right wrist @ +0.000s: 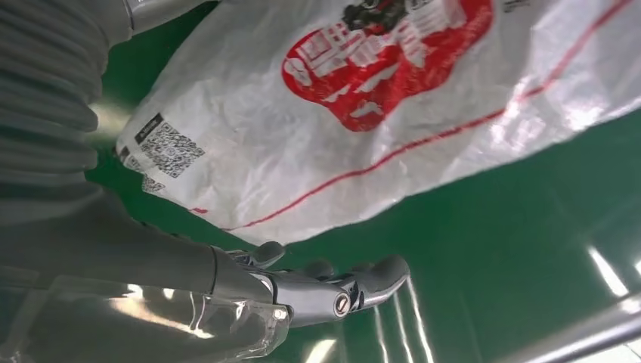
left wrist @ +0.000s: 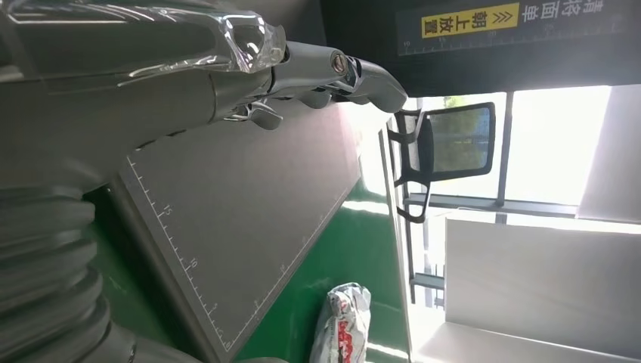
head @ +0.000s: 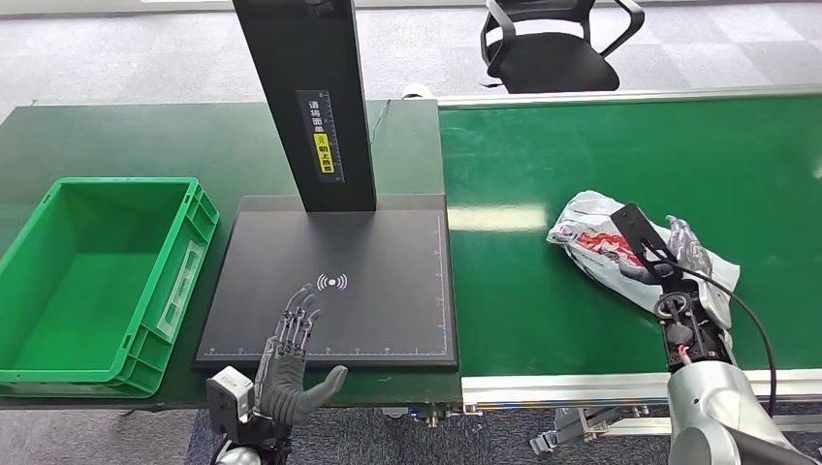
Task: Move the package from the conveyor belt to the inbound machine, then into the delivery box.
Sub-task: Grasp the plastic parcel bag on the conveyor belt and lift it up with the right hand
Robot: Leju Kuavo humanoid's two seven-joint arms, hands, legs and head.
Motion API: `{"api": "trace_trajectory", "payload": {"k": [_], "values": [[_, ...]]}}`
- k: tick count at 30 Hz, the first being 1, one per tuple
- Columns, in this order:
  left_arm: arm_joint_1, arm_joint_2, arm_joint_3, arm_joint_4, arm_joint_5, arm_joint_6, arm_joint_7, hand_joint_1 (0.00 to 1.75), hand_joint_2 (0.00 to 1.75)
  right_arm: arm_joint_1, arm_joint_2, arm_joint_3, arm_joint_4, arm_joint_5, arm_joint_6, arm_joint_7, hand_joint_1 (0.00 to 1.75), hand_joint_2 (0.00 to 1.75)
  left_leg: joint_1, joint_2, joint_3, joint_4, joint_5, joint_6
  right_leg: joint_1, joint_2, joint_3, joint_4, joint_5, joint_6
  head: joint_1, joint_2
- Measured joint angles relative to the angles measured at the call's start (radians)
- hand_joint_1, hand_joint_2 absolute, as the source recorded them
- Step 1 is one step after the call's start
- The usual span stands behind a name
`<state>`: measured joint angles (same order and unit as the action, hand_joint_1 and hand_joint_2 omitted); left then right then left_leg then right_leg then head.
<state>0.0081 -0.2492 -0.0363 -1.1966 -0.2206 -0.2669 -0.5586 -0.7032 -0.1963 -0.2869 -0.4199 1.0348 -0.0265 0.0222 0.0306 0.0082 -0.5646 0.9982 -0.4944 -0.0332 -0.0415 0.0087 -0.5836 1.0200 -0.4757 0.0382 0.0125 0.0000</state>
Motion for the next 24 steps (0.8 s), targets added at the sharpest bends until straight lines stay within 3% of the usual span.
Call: {"api": "trace_trajectory", "payload": {"k": [13,24], "values": [[-0.013,0.005,-0.007,0.023,0.024,0.0,0.011,0.0,1.75,-0.033,-0.017,0.034,0.116,0.192,0.32,0.345,0.0,1.75,0.0,-0.001,0.0,0.0,0.0,0.0,0.0,0.0,0.0,0.0,0.0,0.0,0.0,0.0],[0.001,0.005,-0.008,0.023,0.038,0.007,0.02,0.0,1.75,-0.033,0.01,0.088,0.145,0.305,0.381,0.501,0.0,1.75,0.0,-0.002,0.0,0.0,0.0,0.0,0.0,-0.003,0.001,0.0,0.0,0.0,0.0,0.0]]}}
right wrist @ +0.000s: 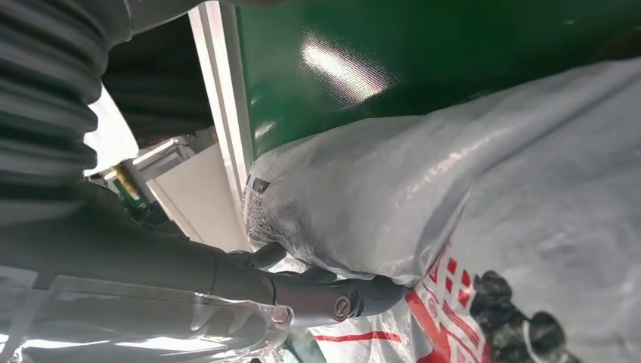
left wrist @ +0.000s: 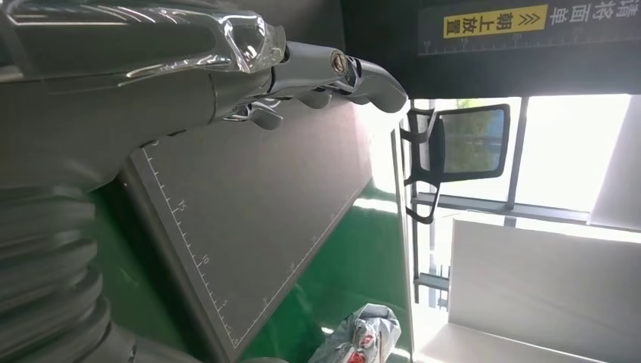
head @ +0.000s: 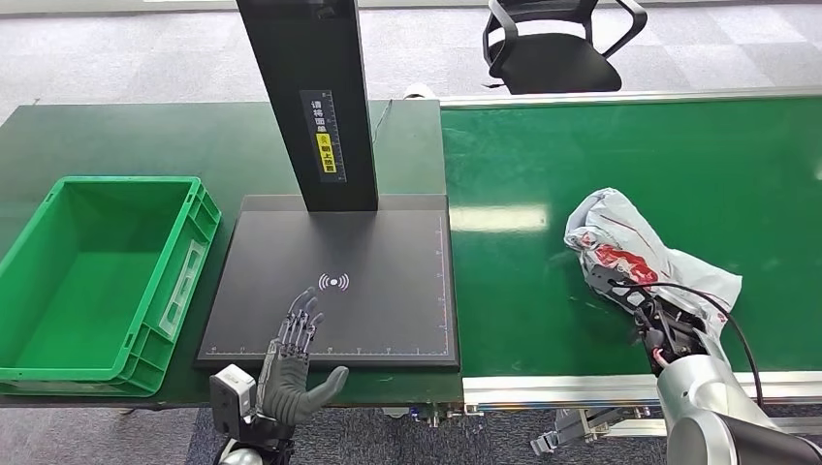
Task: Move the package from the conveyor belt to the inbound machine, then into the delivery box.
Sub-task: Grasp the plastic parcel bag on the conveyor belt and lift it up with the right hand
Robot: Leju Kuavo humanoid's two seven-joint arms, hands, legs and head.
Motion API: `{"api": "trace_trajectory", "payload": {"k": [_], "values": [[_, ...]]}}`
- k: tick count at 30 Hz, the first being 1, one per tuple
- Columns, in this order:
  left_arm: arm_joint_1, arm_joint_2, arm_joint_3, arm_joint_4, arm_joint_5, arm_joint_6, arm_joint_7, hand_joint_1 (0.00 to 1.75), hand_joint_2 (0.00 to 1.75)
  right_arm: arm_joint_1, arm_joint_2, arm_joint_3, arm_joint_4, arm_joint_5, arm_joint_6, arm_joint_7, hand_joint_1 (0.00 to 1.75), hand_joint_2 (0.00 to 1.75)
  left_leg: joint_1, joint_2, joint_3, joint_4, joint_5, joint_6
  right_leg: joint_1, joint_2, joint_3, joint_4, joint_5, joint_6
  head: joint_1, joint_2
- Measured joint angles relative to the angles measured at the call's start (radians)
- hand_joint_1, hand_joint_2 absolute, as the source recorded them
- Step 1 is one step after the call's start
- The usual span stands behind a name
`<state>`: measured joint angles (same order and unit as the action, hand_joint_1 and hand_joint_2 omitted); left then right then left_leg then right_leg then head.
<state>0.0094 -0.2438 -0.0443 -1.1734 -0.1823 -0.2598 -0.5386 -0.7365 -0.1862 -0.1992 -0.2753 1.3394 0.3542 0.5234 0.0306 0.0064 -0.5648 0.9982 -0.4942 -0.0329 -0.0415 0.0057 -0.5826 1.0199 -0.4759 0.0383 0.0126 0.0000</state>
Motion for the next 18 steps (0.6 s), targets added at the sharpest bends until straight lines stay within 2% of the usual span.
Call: {"api": "trace_trajectory", "payload": {"k": [2,3,6,7,18], "values": [[0.002,0.0,0.0,0.0,0.0,0.0,0.001,0.0,1.75,0.0,0.003,0.006,0.002,0.009,0.001,0.007,0.0,1.75,0.0,0.0,0.0,0.0,0.0,0.0,0.0,0.0,0.0,0.0,0.0,0.0,0.0,0.0],[0.002,0.0,0.0,0.0,0.001,0.0,0.002,0.0,1.75,0.001,0.004,0.01,0.004,0.019,0.002,0.013,0.38,1.75,0.0,0.0,0.0,0.0,0.0,0.0,0.0,0.0,0.0,0.0,0.0,0.0,0.0,0.0],[0.006,0.0,0.0,-0.001,0.007,0.0,0.007,0.0,1.75,0.007,0.008,0.032,0.008,0.066,0.006,0.04,1.68,1.75,0.0,0.0,0.0,0.0,0.0,0.0,0.0,-0.001,0.0,0.0,0.0,0.0,0.0,0.0],[0.009,0.0,0.0,-0.003,0.01,0.0,0.009,0.0,1.75,0.011,0.009,0.041,0.009,0.085,0.007,0.047,1.75,1.75,0.0,0.0,0.0,0.0,0.0,0.0,0.0,-0.001,0.0,0.0,0.0,0.0,0.0,0.0],[0.037,0.0,0.001,-0.042,0.016,-0.003,0.019,0.0,1.75,0.027,0.015,0.113,0.012,0.165,-0.008,0.037,1.75,1.75,0.0,0.0,0.001,0.0,0.0,0.0,0.0,-0.001,0.001,0.0,0.0,0.0,0.0,0.0]]}}
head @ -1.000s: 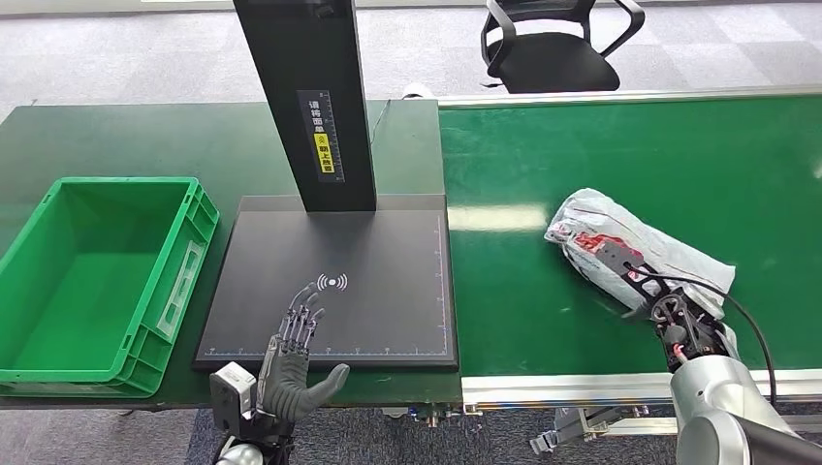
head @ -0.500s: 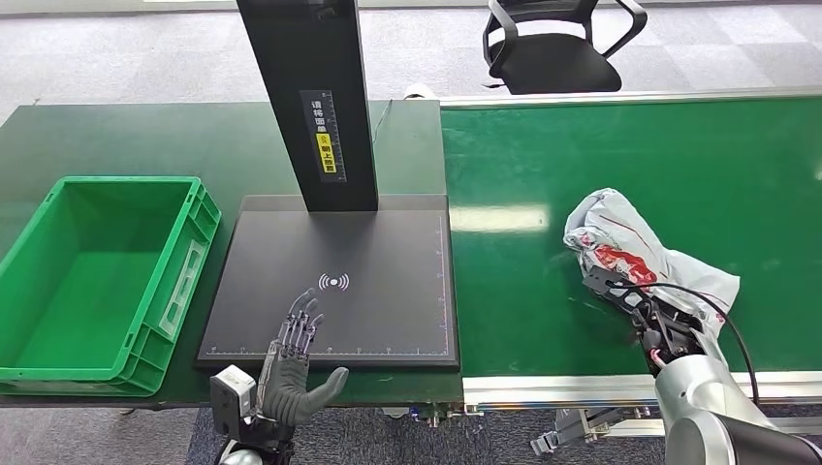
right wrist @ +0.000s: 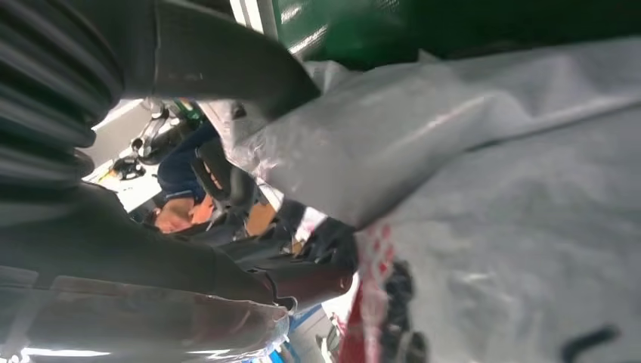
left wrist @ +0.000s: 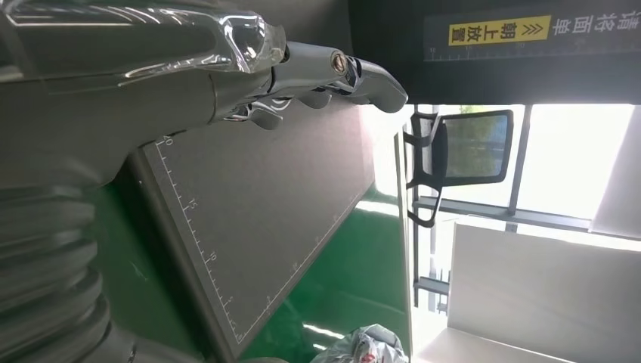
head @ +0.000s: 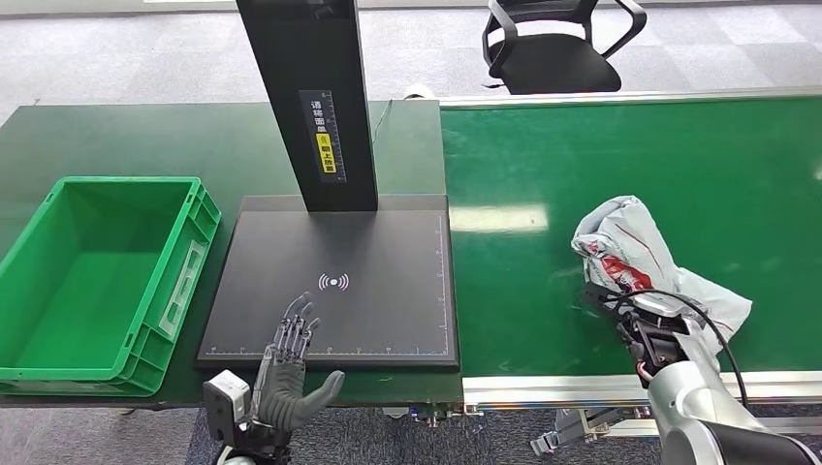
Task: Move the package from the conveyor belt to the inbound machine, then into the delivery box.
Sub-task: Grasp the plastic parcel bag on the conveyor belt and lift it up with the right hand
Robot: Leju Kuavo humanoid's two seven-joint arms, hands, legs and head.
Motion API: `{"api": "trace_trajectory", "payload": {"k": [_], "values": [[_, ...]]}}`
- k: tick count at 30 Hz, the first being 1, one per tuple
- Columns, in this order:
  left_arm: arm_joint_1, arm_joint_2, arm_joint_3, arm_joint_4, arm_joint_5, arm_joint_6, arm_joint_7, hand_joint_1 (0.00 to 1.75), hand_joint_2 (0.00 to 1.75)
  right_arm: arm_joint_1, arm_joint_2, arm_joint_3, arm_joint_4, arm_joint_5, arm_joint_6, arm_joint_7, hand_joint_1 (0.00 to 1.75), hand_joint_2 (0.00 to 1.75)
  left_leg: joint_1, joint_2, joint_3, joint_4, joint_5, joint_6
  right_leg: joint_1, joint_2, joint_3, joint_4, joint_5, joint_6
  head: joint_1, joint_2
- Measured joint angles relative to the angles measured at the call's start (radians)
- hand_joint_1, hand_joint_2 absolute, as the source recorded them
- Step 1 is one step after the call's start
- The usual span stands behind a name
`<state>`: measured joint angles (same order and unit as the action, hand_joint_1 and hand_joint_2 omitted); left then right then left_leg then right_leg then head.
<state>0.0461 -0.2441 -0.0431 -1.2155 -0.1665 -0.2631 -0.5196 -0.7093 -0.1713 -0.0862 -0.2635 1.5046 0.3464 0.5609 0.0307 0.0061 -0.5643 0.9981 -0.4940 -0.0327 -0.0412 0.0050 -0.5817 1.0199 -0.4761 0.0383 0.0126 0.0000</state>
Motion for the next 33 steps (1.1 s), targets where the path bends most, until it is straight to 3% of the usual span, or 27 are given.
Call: {"api": "trace_trajectory", "payload": {"k": [15,19,23,25,27,30,33], "values": [[0.01,0.0,0.0,-0.02,0.0,-0.001,0.0,0.0,1.75,0.0,0.012,0.02,0.001,0.004,-0.007,-0.014,1.75,1.75,0.0,0.0,0.0,0.0,0.0,0.0,0.0,0.0,0.001,0.0,0.0,0.0,0.0,0.0],[0.02,0.0,0.004,-0.034,0.0,-0.007,0.001,0.0,1.75,0.003,0.018,0.025,0.001,0.007,-0.115,-0.082,1.75,1.75,0.0,0.001,0.0,0.0,0.0,0.0,0.0,0.001,0.001,0.0,0.0,0.0,0.0,0.0],[0.042,0.0,0.014,-0.057,-0.002,-0.01,0.002,0.0,1.75,-0.009,0.037,0.006,-0.005,-0.075,-0.479,-0.293,1.75,1.75,0.0,0.002,0.0,0.0,0.0,0.0,0.0,0.002,0.0,0.0,0.0,0.0,0.0,0.0],[0.051,-0.001,0.019,-0.068,-0.007,-0.01,0.001,0.0,1.75,-0.032,0.053,-0.031,-0.015,-0.176,-0.666,-0.453,1.75,1.75,0.0,0.001,0.0,0.0,0.001,0.001,0.0,0.001,0.0,0.0,0.0,0.0,0.0,0.0],[0.057,-0.002,0.024,-0.074,-0.016,-0.008,-0.002,0.0,1.75,-0.065,0.072,-0.09,-0.031,-0.32,-0.787,-0.647,1.75,1.75,0.0,0.0,-0.001,0.0,0.002,0.001,0.0,-0.001,0.0,0.001,0.0,0.0,0.0,0.0],[0.058,-0.006,0.031,-0.075,-0.029,0.0,-0.01,0.0,1.75,-0.102,0.111,-0.196,-0.066,-0.562,-0.825,-0.941,1.75,1.75,0.0,0.0,-0.001,0.0,0.002,0.001,0.0,0.0,0.0,0.001,0.0,0.0,0.0,0.0],[0.054,-0.01,0.036,-0.075,-0.04,0.01,-0.017,0.0,1.75,-0.109,0.165,-0.279,-0.125,-0.772,-0.788,-1.154,1.75,1.75,0.0,0.0,-0.001,0.0,0.002,0.001,0.0,0.0,0.0,0.001,0.0,0.0,0.0,0.0]]}}
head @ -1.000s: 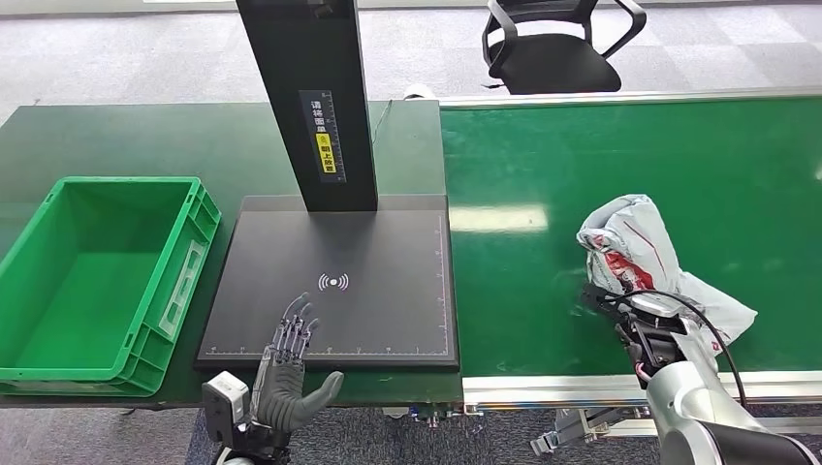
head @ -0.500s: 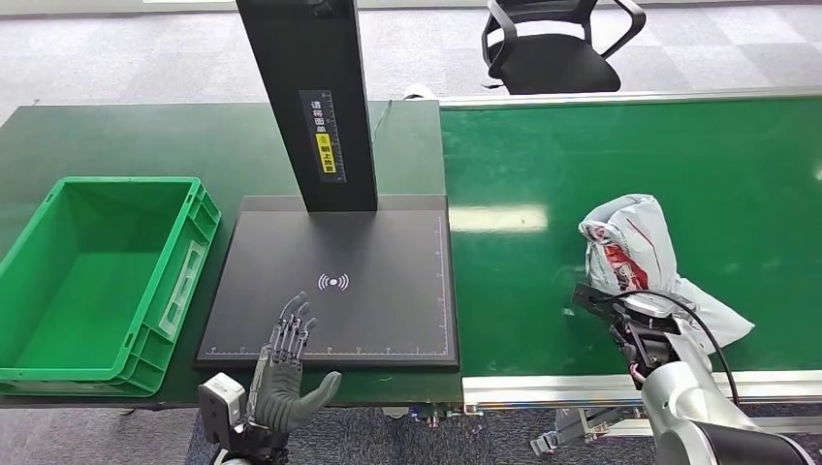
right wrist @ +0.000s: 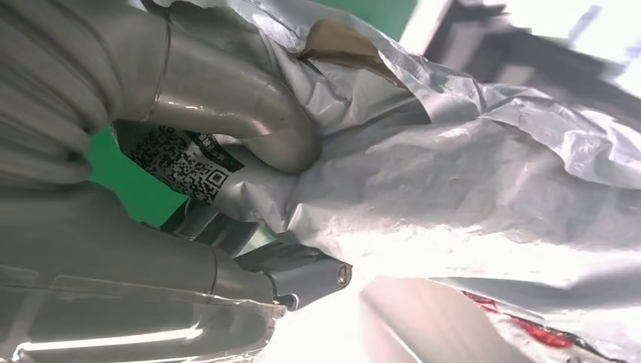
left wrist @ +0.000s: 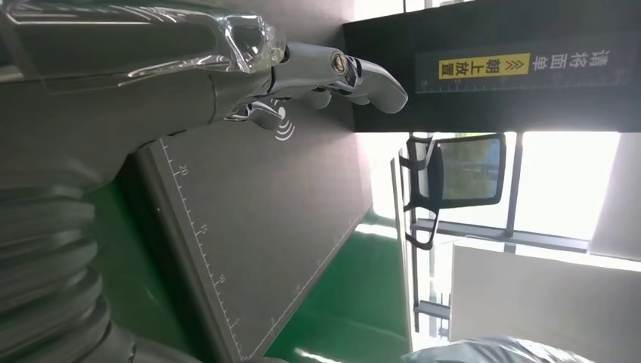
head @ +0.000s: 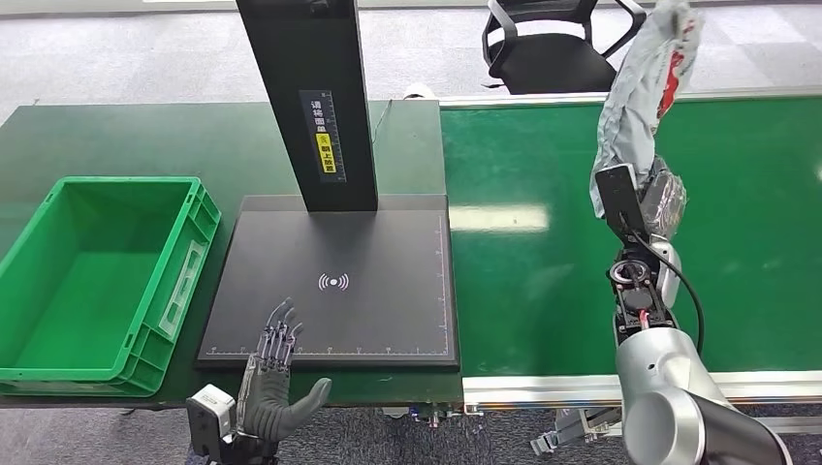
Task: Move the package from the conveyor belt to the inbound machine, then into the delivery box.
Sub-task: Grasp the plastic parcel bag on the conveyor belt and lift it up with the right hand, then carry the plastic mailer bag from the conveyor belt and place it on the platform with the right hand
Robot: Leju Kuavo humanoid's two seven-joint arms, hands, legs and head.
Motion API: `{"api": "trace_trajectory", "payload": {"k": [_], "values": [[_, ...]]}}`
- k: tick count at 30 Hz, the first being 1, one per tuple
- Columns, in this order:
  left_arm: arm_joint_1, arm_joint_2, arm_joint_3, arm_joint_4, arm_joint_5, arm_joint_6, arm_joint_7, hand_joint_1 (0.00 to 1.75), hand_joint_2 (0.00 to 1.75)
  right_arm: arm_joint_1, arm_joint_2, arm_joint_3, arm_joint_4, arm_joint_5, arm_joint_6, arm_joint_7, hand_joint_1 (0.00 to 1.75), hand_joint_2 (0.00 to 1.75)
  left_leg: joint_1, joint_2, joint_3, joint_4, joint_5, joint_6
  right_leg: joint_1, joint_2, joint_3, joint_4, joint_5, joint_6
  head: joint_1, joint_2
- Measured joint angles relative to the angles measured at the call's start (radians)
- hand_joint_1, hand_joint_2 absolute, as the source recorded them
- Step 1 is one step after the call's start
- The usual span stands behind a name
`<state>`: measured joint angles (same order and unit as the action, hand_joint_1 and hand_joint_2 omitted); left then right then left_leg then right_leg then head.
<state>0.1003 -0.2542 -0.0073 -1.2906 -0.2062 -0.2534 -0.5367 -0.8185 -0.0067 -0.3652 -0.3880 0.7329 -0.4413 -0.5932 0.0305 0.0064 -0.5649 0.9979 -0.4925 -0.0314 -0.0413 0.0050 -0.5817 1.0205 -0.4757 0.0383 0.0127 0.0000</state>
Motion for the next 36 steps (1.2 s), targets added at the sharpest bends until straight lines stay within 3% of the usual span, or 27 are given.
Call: {"api": "trace_trajectory", "payload": {"k": [2,4,8,12,16,19,23,28,33,34,36], "values": [[-0.003,-0.003,0.002,0.0,-0.006,0.004,0.0,0.0,1.75,0.013,0.042,-0.024,-0.061,-0.117,0.024,-0.074,1.75,1.75,0.0,0.0,0.0,0.0,0.0,0.0,0.0,0.0,0.0,0.0,0.0,0.0,0.0,0.0],[-0.005,-0.005,0.003,-0.002,-0.012,0.006,0.004,0.0,1.75,0.047,0.082,-0.019,-0.145,-0.219,0.039,-0.095,1.75,1.75,0.0,0.0,0.0,0.0,0.0,0.0,0.0,0.0,-0.001,0.0,0.0,0.0,0.0,0.0],[-0.009,-0.007,0.004,-0.006,-0.019,0.011,0.017,0.0,1.75,0.148,0.145,0.067,-0.351,-0.394,0.093,-0.057,1.75,1.75,0.0,0.002,0.0,0.0,0.0,0.0,0.0,0.001,-0.001,0.0,0.0,0.0,0.0,0.0],[-0.019,-0.007,0.003,-0.001,-0.027,0.011,0.018,0.0,1.75,0.215,0.192,0.232,-0.457,-0.474,0.274,0.02,1.75,1.75,0.0,0.007,0.001,-0.001,-0.001,-0.001,0.0,0.006,-0.002,0.0,0.0,0.0,0.0,0.0],[-0.043,-0.009,0.003,0.012,-0.033,0.014,0.017,0.0,1.75,0.234,0.263,0.459,-0.404,-0.491,0.449,0.055,1.75,1.75,0.002,0.008,0.001,-0.001,-0.001,-0.001,0.002,0.008,-0.003,0.001,0.0,-0.001,0.0,0.0],[-0.051,-0.009,0.003,0.016,-0.033,0.014,0.017,0.0,1.75,0.232,0.306,0.608,-0.32,-0.49,0.519,0.066,1.75,1.75,0.002,0.006,0.0,-0.001,0.0,-0.002,0.003,0.007,-0.003,0.001,0.0,-0.001,0.0,0.0],[-0.052,-0.009,0.003,0.022,-0.032,0.014,0.017,0.0,1.75,0.235,0.336,0.733,-0.239,-0.5,0.595,0.078,1.75,1.75,0.002,0.005,0.0,-0.001,-0.001,-0.002,0.002,0.007,-0.003,0.001,-0.001,-0.001,0.0,0.0],[-0.054,-0.007,0.003,0.031,-0.033,0.018,0.013,0.0,1.75,0.239,0.345,0.807,-0.189,-0.515,0.61,0.082,1.75,1.75,0.002,0.006,-0.001,-0.001,-0.001,-0.001,0.002,0.007,-0.004,0.0,0.0,-0.001,0.0,0.0],[-0.054,-0.006,0.003,0.035,-0.033,0.023,0.009,0.0,1.75,0.237,0.343,0.835,-0.165,-0.5,0.491,0.097,1.75,1.75,0.002,0.006,0.0,-0.001,-0.001,-0.001,0.002,0.007,-0.004,0.0,0.0,-0.001,0.0,0.0],[-0.054,-0.006,0.003,0.035,-0.033,0.023,0.009,0.0,1.75,0.237,0.342,0.837,-0.163,-0.494,0.466,0.099,1.55,1.75,0.002,0.006,0.0,-0.001,-0.001,-0.001,0.002,0.007,-0.004,0.0,0.0,-0.001,0.0,0.0],[-0.054,-0.006,0.003,0.035,-0.033,0.024,0.009,0.0,1.75,0.237,0.339,0.841,-0.161,-0.486,0.423,0.102,0.68,1.75,0.002,0.006,0.0,-0.001,-0.001,-0.001,0.002,0.007,-0.004,0.0,0.0,-0.001,0.0,0.0]]}}
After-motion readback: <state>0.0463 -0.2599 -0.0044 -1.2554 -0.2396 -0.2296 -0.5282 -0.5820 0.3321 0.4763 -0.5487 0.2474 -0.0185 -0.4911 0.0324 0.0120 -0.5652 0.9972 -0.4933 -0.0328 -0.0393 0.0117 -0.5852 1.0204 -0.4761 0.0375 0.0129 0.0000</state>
